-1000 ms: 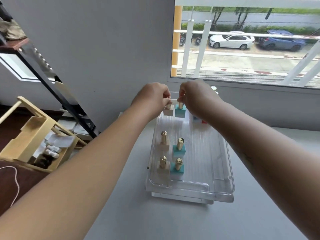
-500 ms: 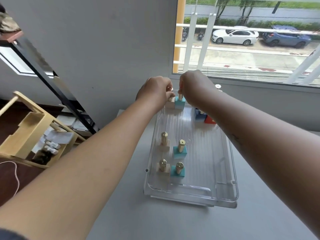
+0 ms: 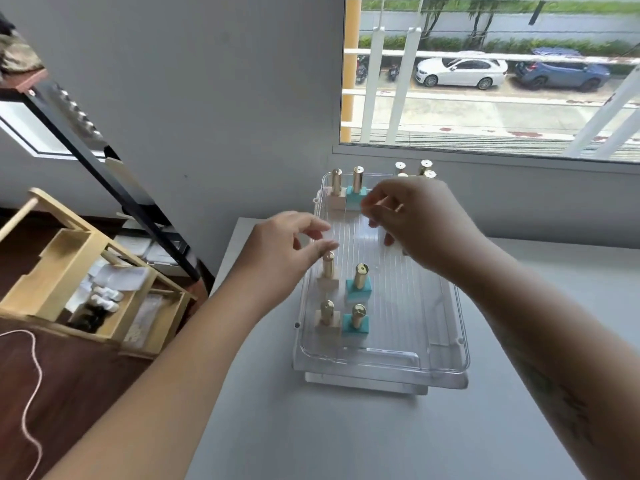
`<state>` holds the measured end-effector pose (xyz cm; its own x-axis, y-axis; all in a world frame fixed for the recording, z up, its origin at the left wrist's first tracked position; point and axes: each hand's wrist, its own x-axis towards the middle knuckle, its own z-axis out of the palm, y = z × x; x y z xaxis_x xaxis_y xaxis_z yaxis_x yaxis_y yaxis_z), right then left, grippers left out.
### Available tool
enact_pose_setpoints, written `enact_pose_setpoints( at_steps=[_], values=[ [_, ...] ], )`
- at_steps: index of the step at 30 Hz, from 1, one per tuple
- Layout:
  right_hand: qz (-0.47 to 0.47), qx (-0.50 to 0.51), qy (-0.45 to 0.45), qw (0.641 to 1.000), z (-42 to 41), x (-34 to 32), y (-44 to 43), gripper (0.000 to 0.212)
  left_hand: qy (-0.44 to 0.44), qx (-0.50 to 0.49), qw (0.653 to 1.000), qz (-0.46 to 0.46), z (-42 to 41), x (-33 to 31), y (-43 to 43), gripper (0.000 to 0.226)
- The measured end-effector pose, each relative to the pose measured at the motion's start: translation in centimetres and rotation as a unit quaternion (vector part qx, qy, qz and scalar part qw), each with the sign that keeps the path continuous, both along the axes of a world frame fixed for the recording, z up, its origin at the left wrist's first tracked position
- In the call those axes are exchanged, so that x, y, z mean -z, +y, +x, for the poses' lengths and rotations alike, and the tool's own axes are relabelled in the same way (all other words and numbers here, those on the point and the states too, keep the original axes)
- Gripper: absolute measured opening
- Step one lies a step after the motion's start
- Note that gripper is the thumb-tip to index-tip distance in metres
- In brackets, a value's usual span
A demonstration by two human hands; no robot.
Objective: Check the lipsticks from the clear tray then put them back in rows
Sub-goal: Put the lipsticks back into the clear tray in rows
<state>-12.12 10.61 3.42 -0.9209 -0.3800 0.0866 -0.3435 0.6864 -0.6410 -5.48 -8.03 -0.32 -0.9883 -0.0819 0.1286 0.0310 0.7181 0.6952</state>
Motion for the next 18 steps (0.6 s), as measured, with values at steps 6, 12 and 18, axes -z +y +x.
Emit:
enact_pose_setpoints(
  at_steps=[6, 12, 18],
  values=[
    [-0.032, -0.01, -0.093, 0.995, 4.1, 2.6, 1.6, 0.022, -0.018, -0.002, 1.0, 0.006, 2.6, 1.7, 0.2, 0.034],
    [-0.034, 0.006, -0.098, 0.995, 5.2, 4.6, 0.9, 0.02, 0.011, -0.024, 1.0, 0.016, 2.6, 3.0, 0.9, 0.022],
    [-0.021, 0.012, -0.075, 0.997, 4.2, 4.2, 0.5, 0.017, 0.023, -0.015, 1.0, 0.014, 0.8, 2.8, 1.0, 0.011]
  ],
)
